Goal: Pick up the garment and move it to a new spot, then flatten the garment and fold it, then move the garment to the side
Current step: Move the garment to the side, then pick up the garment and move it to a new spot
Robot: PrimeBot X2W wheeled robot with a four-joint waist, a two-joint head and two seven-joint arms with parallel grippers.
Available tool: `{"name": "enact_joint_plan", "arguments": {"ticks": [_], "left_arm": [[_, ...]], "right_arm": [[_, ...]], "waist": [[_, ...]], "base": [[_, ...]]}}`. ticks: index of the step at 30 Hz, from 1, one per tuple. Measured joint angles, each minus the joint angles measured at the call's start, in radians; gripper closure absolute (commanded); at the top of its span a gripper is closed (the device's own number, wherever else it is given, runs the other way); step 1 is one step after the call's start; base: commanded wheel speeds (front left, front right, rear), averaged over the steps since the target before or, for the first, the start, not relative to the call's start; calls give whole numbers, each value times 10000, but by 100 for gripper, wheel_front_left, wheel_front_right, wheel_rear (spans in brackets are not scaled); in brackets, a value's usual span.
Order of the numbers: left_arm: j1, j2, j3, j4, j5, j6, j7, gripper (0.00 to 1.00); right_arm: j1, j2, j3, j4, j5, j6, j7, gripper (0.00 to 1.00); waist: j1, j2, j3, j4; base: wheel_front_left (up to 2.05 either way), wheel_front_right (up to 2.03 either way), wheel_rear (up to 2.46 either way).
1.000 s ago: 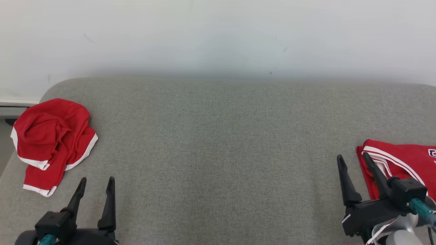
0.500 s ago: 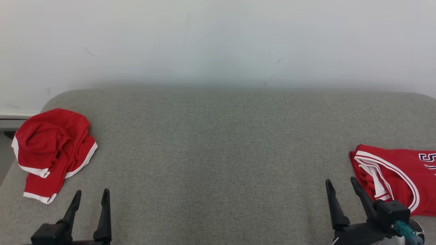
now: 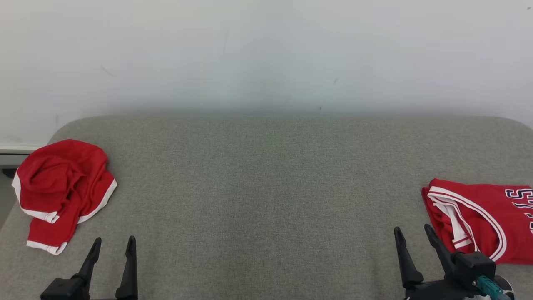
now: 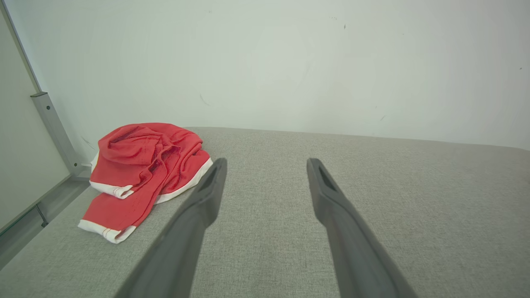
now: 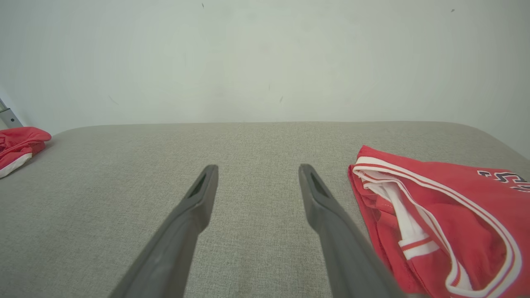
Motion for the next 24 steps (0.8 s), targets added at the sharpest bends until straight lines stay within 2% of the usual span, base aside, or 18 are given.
{"name": "enact_joint_plan", "arguments": {"ticks": [14,20,24], "left_arm": [[-7,-44,-192,8,42,6,88,0],[-12,-31,-257,17,197,40,192,0],[-8,19,-226,15,221,77,282,0]], "right_arm": [[157,-10,-148,-48,6,-86,73,0],[230,-4,-146,-52,19,-84,73,0],[231,17,-115,-44,100,-65,73,0]], "waist": [[1,0,-8,275],[1,0,-25,696],[1,0,-54,1221]], "base": [[0,0,0],[0,0,0],[0,0,0]]}}
